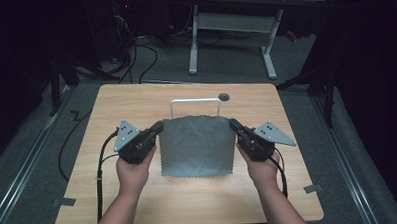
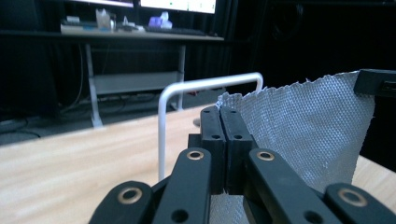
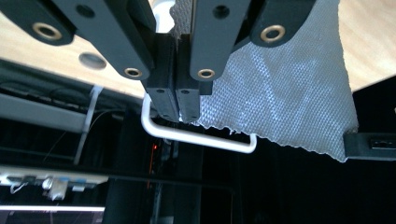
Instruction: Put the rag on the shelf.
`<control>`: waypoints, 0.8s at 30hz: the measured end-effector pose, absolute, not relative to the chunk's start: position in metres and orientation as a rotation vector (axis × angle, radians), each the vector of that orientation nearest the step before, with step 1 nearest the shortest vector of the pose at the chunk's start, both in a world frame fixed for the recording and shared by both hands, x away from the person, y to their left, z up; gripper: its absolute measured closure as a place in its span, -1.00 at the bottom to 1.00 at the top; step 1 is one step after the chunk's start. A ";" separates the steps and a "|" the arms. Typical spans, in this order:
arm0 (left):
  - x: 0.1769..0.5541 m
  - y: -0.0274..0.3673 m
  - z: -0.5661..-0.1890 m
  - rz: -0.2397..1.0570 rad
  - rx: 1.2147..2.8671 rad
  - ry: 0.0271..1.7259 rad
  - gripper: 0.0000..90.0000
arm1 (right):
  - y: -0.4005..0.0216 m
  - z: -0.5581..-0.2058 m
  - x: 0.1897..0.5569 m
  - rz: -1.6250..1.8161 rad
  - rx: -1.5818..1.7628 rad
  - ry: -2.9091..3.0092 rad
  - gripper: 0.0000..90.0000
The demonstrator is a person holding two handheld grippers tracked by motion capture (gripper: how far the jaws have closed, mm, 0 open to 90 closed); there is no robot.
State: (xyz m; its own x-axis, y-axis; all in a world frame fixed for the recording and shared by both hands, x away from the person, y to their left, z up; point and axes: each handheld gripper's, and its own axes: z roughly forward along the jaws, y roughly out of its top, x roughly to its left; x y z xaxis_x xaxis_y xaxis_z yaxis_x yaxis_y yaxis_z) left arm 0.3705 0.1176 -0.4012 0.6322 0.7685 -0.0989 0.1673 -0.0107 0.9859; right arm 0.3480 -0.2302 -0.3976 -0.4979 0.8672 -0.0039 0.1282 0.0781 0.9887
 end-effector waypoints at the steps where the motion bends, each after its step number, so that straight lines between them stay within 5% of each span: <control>1: 0.371 0.118 -0.398 0.572 1.532 0.805 1.00 | -0.231 -0.394 0.349 1.476 0.983 1.714 0.98; 24: 0.386 0.124 -0.343 0.654 1.470 0.738 1.00 | -0.232 -0.332 0.359 1.525 0.910 1.614 0.98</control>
State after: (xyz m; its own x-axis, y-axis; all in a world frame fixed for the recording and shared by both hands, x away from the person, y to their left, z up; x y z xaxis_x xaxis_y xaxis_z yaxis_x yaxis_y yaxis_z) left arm 0.3858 0.1242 -0.3431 0.6280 0.7771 -0.0411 0.0525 0.0104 0.9986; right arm 0.3588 -0.2323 -0.3322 -0.4873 0.8725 -0.0361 0.0133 0.0488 0.9987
